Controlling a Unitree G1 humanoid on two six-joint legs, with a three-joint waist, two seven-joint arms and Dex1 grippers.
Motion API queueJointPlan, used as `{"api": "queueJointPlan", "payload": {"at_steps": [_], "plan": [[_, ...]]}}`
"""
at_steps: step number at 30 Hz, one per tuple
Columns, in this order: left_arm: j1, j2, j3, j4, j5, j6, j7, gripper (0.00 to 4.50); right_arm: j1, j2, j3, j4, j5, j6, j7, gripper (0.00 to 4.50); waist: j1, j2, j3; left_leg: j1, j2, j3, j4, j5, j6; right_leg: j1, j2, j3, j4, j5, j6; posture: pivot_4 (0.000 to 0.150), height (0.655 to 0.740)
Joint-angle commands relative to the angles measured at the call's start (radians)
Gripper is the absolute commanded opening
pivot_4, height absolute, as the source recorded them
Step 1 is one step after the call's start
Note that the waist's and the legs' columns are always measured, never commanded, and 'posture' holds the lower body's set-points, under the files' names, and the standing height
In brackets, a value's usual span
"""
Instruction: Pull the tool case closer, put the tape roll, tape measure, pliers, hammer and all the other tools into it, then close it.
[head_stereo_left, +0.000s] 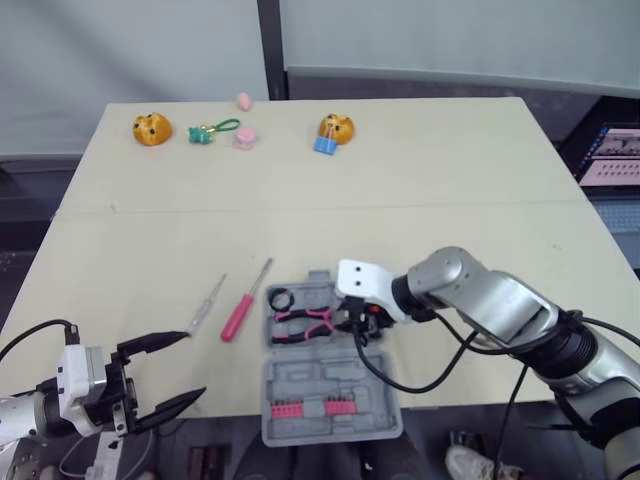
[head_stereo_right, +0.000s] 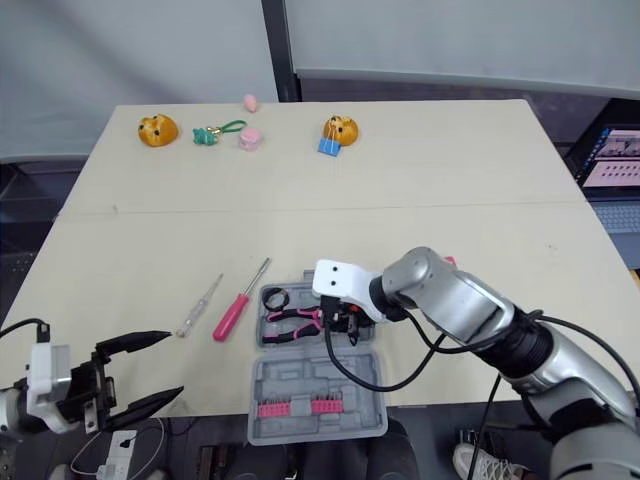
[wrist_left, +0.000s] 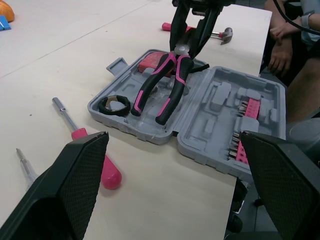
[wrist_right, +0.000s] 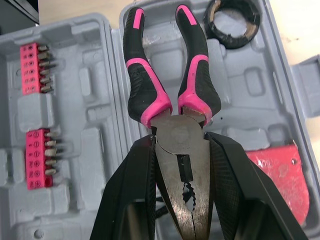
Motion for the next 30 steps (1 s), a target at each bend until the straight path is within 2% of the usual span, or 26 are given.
{"api": "queueJointPlan", "payload": {"at_steps": [1, 30], "plan": [[0.006, 0.015, -0.001, -0.035, -0.007, 0.002, 0.018, 4.5, -0.011, 0.024, -0.01, -0.007, -0.021, -0.023, 0.011, 0.99, 0.0, 0.0, 0.0, 0.0, 0.0, 0.0, 0.0, 0.0, 0.0, 0.0, 0.0, 0.0, 0.0, 0.0, 0.0, 0.15, 0.7121], [0.015, 0.028, -0.025, -0.031, -0.006, -0.011, 0.029, 4.5, 0.071, 0.098, 0.006, 0.105, -0.127, -0.146, 0.048, 0.99, -0.003, 0.0, 0.0, 0.0, 0.0, 0.0, 0.0, 0.0, 0.0, -0.001, 0.001, 0.0, 0.0, 0.0, 0.0, 0.15, 0.7121]]}}
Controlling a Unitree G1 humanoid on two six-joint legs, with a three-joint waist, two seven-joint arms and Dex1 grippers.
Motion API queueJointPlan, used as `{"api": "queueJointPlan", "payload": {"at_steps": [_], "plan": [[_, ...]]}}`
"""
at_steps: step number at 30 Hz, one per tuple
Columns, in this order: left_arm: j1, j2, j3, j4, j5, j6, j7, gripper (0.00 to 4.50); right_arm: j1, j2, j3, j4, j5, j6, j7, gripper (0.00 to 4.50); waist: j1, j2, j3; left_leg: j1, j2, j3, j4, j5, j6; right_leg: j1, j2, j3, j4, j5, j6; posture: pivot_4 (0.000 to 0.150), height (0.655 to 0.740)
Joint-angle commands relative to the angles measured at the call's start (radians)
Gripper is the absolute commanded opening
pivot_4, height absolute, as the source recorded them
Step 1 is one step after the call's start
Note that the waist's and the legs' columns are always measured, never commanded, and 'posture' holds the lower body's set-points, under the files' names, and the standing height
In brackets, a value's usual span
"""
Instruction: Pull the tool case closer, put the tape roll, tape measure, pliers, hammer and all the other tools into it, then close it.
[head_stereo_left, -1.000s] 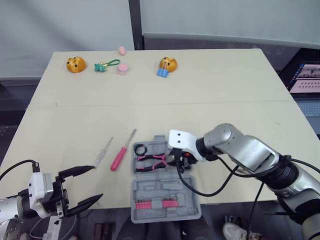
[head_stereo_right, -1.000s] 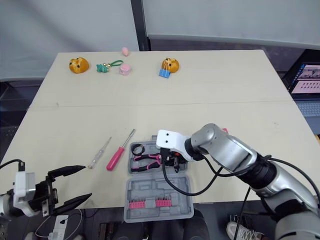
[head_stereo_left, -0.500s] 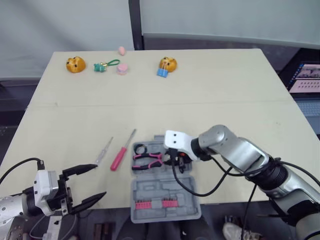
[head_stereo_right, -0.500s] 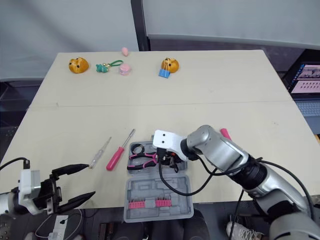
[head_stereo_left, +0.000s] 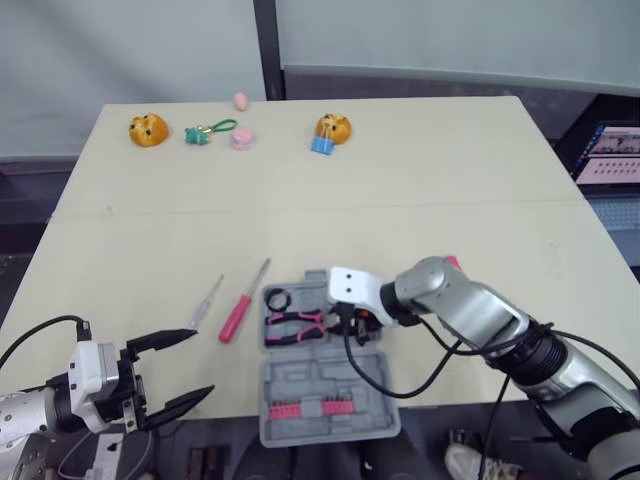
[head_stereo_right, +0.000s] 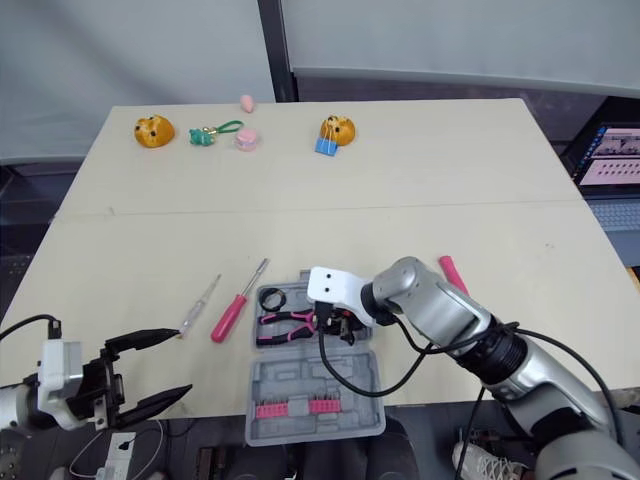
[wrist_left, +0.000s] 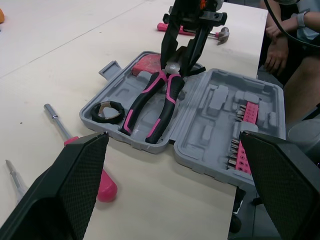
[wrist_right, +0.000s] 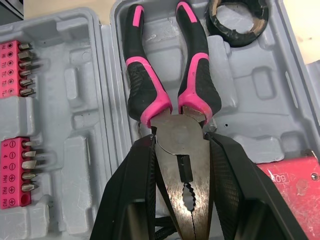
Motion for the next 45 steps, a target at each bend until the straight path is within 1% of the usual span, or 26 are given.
{"api": "queueJointPlan", "payload": {"at_steps": [1, 12, 14, 15, 18, 21, 24, 26, 29, 34, 35, 45], "plan": [[0.007, 0.009, 0.007, 0.005, -0.006, -0.016, -0.006, 4.5, 0.008, 0.016, 0.001, 0.011, -0.015, -0.037, 0.018, 0.99, 0.0, 0.0, 0.0, 0.0, 0.0, 0.0, 0.0, 0.0, 0.0, 0.0, 0.0, 0.0, 0.0, 0.0, 0.0, 0.15, 0.7121], [-0.008, 0.018, -0.002, -0.009, -0.005, -0.003, 0.011, 4.5, 0.019, 0.024, -0.007, 0.04, -0.029, -0.065, 0.044, 0.99, 0.0, 0.0, 0.0, 0.0, 0.0, 0.0, 0.0, 0.0, 0.0, 0.0, 0.0, 0.0, 0.0, 0.0, 0.0, 0.15, 0.7121], [-0.012, 0.02, -0.006, -0.017, -0.006, 0.003, 0.018, 4.5, 0.022, 0.025, -0.011, 0.037, -0.024, -0.066, 0.051, 2.04, 0.0, 0.0, 0.0, 0.0, 0.0, 0.0, 0.0, 0.0, 0.0, 0.0, 0.0, 0.0, 0.0, 0.0, 0.0, 0.15, 0.7121], [-0.014, 0.021, -0.008, -0.024, -0.007, 0.009, 0.023, 4.5, 0.023, 0.025, -0.015, 0.035, -0.024, -0.067, 0.053, 2.39, 0.0, 0.0, 0.0, 0.0, 0.0, 0.0, 0.0, 0.0, 0.0, 0.0, 0.0, 0.0, 0.0, 0.0, 0.0, 0.15, 0.7121], [-0.023, 0.026, -0.016, -0.043, -0.009, 0.026, 0.037, 4.5, 0.02, 0.008, -0.041, 0.003, -0.007, -0.041, 0.07, 3.8, 0.001, 0.0, 0.0, 0.0, 0.0, 0.0, 0.0, 0.0, 0.0, 0.0, 0.0, 0.0, 0.0, 0.0, 0.0, 0.15, 0.7121], [-0.035, 0.033, -0.024, -0.057, -0.011, 0.046, 0.049, 4.5, 0.014, -0.017, -0.09, -0.061, 0.039, 0.007, 0.095, 3.8, 0.002, 0.0, 0.0, 0.0, 0.0, 0.0, 0.0, 0.0, 0.0, 0.0, 0.0, 0.0, 0.0, 0.0, 0.0, 0.15, 0.7121], [-0.052, 0.039, -0.032, -0.066, -0.014, 0.064, 0.062, 4.5, 0.02, -0.017, -0.138, -0.096, 0.068, 0.037, 0.084, 3.8, 0.003, 0.0, 0.0, 0.0, 0.0, 0.0, 0.0, 0.0, 0.0, 0.0, 0.0, 0.0, 0.0, 0.0, 0.0, 0.15, 0.7121], [-0.064, 0.039, -0.038, -0.076, -0.016, 0.076, 0.072, 4.5, 0.051, -0.005, -0.183, -0.111, 0.082, 0.027, 0.056, 3.8, 0.003, 0.0, 0.0, 0.0, 0.0, 0.0, 0.0, 0.0, 0.0, 0.0, 0.0, 0.0, 0.0, 0.0, 0.0, 0.15, 0.7121], [-0.076, 0.036, -0.047, -0.087, -0.016, 0.09, 0.083, 4.5, 0.112, 0.025, -0.246, -0.126, 0.102, 0.009, 0.008, 3.03, 0.003, 0.0, 0.0, 0.0, 0.0, 0.0, 0.0, 0.0, 0.0, 0.0, 0.0, 0.0, 0.0, 0.0, 0.0, 0.15, 0.7121], [-0.088, 0.04, -0.054, -0.095, -0.021, 0.109, 0.091, 4.5, 0.198, 0.087, -0.284, -0.128, 0.118, -0.053, -0.04, 0.46, 0.002, 0.0, 0.0, 0.0, 0.0, 0.0, 0.0, 0.0, 0.0, 0.0, 0.0, 0.0, 0.0, 0.0, 0.0, 0.15, 0.7121], [-0.092, 0.041, -0.055, -0.095, -0.021, 0.113, 0.091, 4.5, 0.217, 0.108, -0.283, -0.111, 0.114, -0.086, -0.051, 0.05, 0.002, 0.0, 0.0, 0.0, 0.0, 0.0, 0.0, 0.0, 0.0, 0.0, 0.0, 0.0, 0.0, 0.0, 0.0, 0.15, 0.7121], [-0.123, 0.052, -0.064, -0.09, -0.02, 0.132, 0.088, 4.5, 0.287, 0.231, -0.24, 0.045, 0.042, -0.361, -0.082, 0.05, 0.0, 0.0, 0.0, 0.0, -0.001, 0.0, 0.0, 0.0, 0.0, 0.0, 0.0, 0.0, 0.001, 0.0, 0.0, 0.15, 0.7121]]}}
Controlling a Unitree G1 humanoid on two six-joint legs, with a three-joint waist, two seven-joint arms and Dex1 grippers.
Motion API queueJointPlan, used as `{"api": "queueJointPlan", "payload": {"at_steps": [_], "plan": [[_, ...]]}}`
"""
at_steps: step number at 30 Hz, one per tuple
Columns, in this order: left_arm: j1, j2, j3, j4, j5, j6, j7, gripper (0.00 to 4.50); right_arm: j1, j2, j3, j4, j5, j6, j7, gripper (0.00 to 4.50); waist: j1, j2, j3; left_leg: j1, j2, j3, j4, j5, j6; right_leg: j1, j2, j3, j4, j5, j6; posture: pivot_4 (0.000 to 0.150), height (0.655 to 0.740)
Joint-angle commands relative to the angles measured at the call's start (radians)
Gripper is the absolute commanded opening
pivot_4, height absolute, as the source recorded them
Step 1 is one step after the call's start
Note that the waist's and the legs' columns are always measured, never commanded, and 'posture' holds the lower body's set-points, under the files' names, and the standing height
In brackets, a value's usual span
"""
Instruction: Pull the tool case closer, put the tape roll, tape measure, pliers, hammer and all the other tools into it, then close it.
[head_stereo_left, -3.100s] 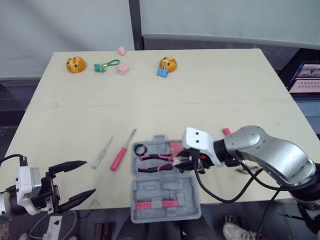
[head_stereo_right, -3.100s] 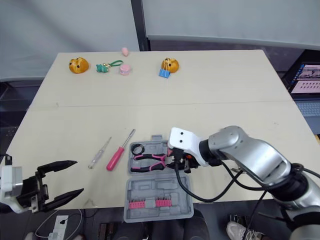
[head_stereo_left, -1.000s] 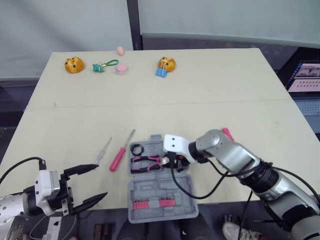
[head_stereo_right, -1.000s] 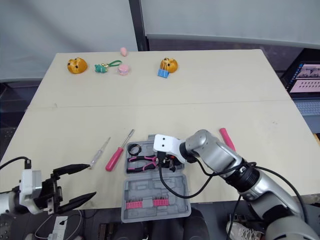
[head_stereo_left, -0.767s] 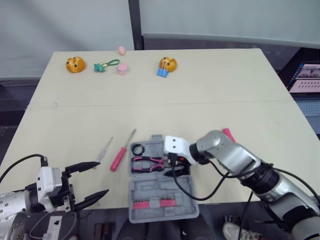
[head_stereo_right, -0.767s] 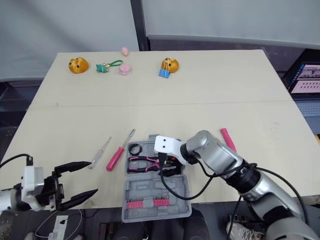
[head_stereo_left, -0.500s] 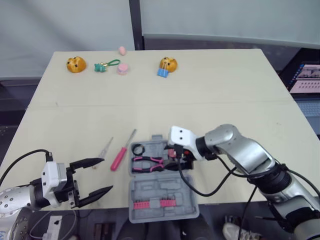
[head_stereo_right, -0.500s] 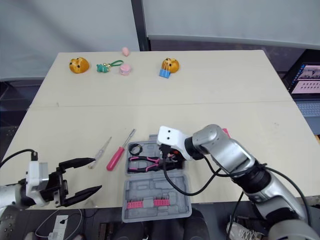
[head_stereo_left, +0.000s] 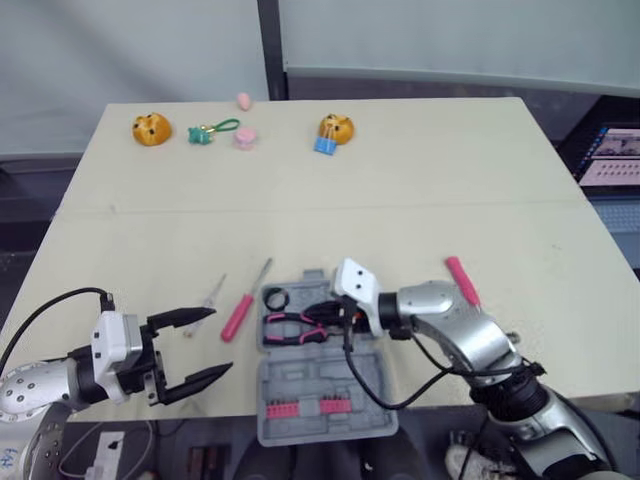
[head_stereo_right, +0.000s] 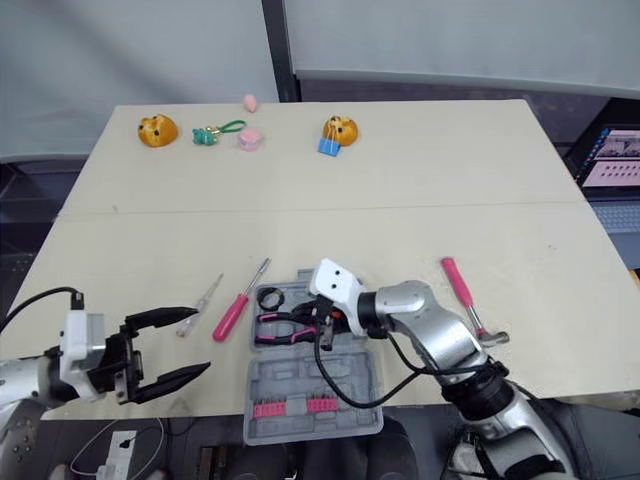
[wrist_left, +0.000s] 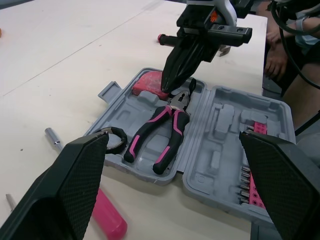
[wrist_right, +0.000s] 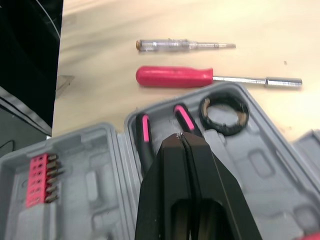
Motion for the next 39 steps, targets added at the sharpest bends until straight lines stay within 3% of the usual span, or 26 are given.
{"api": "queueJointPlan", "payload": {"at_steps": [1, 25, 34, 39], "plan": [[0.0, 0.008, 0.006, -0.014, -0.016, -0.002, -0.002, 4.5, 0.013, 0.026, 0.017, 0.038, -0.026, -0.101, -0.005, 0.05, -0.001, 0.0, 0.0, 0.0, 0.0, 0.0, 0.0, 0.0, 0.0, 0.0, 0.0, 0.0, 0.0, 0.0, 0.0, 0.15, 0.7121], [0.019, 0.007, 0.013, 0.012, -0.005, -0.04, -0.025, 4.5, 0.083, 0.088, 0.05, 0.321, -0.126, -0.378, 0.022, 0.05, -0.022, 0.0, 0.0, 0.001, 0.0, 0.0, 0.0, 0.0, 0.0, 0.0, 0.0, 0.0, 0.0, 0.0, 0.0, 0.15, 0.7121], [0.024, -0.002, 0.003, 0.029, -0.001, -0.067, -0.031, 4.5, 0.071, 0.075, 0.097, 0.369, -0.201, -0.358, 0.022, 0.05, -0.022, 0.002, -0.003, 0.002, 0.0, 0.0, -0.001, 0.0, 0.0, 0.002, 0.0, 0.0, 0.0, 0.0, 0.0, 0.15, 0.7121], [0.03, -0.006, -0.001, 0.032, 0.0, -0.077, -0.032, 4.5, 0.059, 0.069, 0.12, 0.365, -0.217, -0.284, 0.035, 0.05, -0.021, 0.001, -0.006, 0.016, 0.0, 0.002, -0.007, 0.0, 0.0, 0.011, 0.0, 0.0, -0.001, -0.001, -0.001, 0.15, 0.7121]]}}
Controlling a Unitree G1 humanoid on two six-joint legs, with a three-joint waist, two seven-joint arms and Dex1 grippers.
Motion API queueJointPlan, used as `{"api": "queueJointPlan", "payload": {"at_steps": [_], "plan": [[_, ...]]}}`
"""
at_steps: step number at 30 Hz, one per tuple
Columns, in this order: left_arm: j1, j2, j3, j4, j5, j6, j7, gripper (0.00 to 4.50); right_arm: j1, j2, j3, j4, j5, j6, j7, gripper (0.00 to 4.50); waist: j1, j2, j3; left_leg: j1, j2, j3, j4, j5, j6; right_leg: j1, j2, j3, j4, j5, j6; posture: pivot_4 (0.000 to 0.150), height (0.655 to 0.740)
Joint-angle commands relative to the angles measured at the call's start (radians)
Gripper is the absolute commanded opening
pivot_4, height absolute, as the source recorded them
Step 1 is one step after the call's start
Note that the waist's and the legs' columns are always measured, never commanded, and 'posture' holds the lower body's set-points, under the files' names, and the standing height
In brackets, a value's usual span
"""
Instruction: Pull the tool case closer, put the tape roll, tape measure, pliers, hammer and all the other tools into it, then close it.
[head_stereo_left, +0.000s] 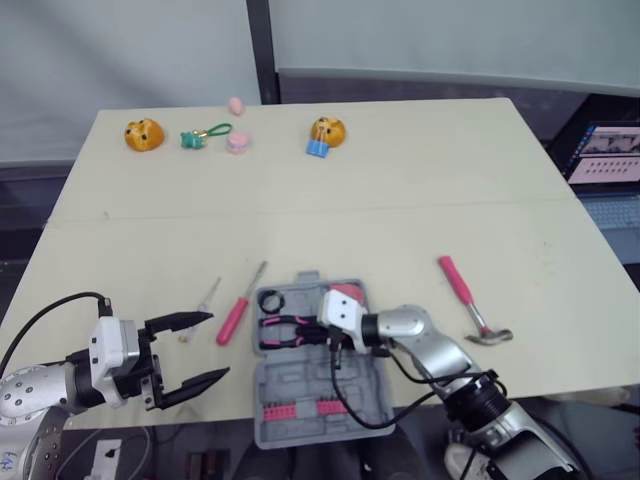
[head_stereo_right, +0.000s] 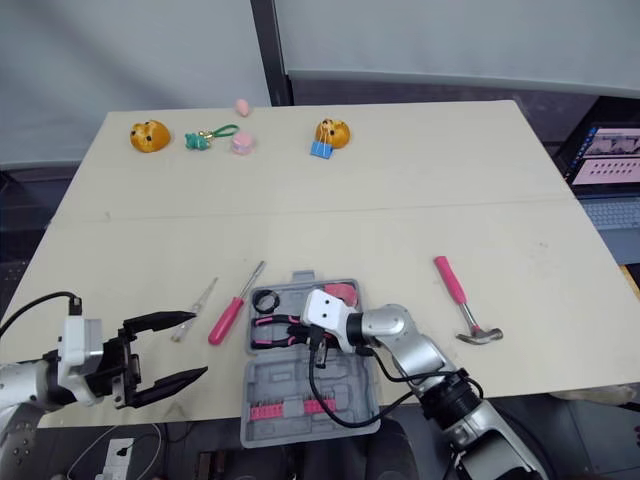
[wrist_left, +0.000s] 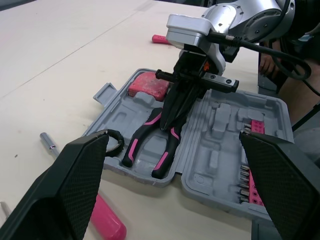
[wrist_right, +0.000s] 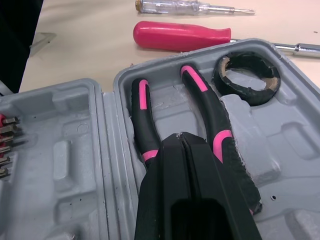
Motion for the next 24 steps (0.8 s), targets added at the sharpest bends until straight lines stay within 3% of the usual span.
{"api": "queueJointPlan", "payload": {"at_steps": [1, 13, 24], "plan": [[0.012, -0.005, 0.003, -0.003, -0.003, -0.02, -0.005, 4.5, 0.015, -0.019, 0.034, 0.028, -0.037, 0.078, 0.022, 0.05, 0.0, 0.0, -0.002, 0.0, 0.0, 0.0, 0.0, 0.0, 0.0, 0.0, 0.0, 0.0, 0.0, 0.0, 0.0, 0.15, 0.7121], [0.022, -0.005, 0.002, 0.02, -0.011, -0.042, -0.014, 4.5, 0.016, -0.025, 0.011, -0.036, -0.005, 0.14, 0.047, 0.05, 0.002, 0.0, -0.004, 0.0, 0.0, 0.0, -0.001, 0.0, 0.0, -0.001, 0.0, 0.001, 0.0, 0.0, -0.001, 0.15, 0.7121], [-0.023, 0.008, -0.009, 0.061, -0.003, -0.001, 0.004, 4.5, 0.046, -0.225, -0.307, -0.553, 0.298, 0.516, 0.061, 0.05, 0.005, 0.001, -0.003, -0.002, 0.001, 0.0, -0.003, 0.0, 0.0, -0.002, 0.0, 0.0, -0.002, -0.001, -0.001, 0.15, 0.7121]]}}
